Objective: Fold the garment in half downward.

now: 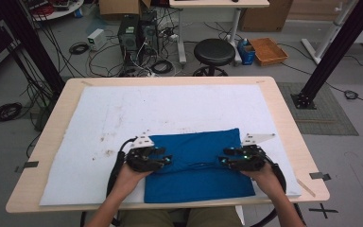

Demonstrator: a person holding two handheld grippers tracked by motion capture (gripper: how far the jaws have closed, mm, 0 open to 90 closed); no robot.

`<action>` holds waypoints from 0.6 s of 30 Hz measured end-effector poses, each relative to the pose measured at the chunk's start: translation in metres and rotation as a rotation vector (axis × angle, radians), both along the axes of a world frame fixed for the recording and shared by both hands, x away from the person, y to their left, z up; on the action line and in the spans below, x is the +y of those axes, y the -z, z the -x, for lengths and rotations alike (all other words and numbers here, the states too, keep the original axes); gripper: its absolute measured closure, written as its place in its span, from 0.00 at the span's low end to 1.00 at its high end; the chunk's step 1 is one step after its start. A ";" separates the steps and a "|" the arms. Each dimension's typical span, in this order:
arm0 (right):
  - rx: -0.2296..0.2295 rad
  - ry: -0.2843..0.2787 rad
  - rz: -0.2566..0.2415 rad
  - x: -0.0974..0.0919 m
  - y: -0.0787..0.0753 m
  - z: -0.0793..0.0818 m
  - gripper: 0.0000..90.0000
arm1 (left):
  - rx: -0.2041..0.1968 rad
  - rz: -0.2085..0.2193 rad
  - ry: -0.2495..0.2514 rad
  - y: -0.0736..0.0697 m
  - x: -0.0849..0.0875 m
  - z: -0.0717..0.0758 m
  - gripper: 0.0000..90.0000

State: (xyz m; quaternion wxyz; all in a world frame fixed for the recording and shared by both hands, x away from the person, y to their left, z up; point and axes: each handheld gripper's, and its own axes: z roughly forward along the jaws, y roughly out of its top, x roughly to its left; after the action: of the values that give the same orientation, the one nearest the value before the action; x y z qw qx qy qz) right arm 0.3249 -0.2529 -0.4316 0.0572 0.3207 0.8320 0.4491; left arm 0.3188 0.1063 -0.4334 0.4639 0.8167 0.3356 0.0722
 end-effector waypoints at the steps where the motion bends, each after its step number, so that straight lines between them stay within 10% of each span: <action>1: 0.011 0.014 0.036 0.006 0.002 -0.003 0.60 | 0.000 0.000 0.000 0.000 0.000 0.000 0.61; 3: 0.035 0.038 0.085 0.010 0.008 -0.009 0.66 | 0.079 -0.075 0.029 0.011 -0.017 -0.010 0.60; 7: 0.051 0.001 0.079 0.009 0.011 -0.010 0.91 | 0.072 -0.080 0.027 0.012 -0.021 -0.012 0.80; 18: -0.039 -0.092 0.020 -0.003 0.003 0.008 0.94 | -0.111 0.011 0.168 -0.004 -0.005 0.019 0.94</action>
State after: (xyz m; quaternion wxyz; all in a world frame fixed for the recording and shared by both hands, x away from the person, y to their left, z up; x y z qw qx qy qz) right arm 0.3174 -0.2554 -0.4343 0.0561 0.2727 0.8491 0.4490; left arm 0.2996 0.1008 -0.4291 0.4907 0.8341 0.2400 0.0764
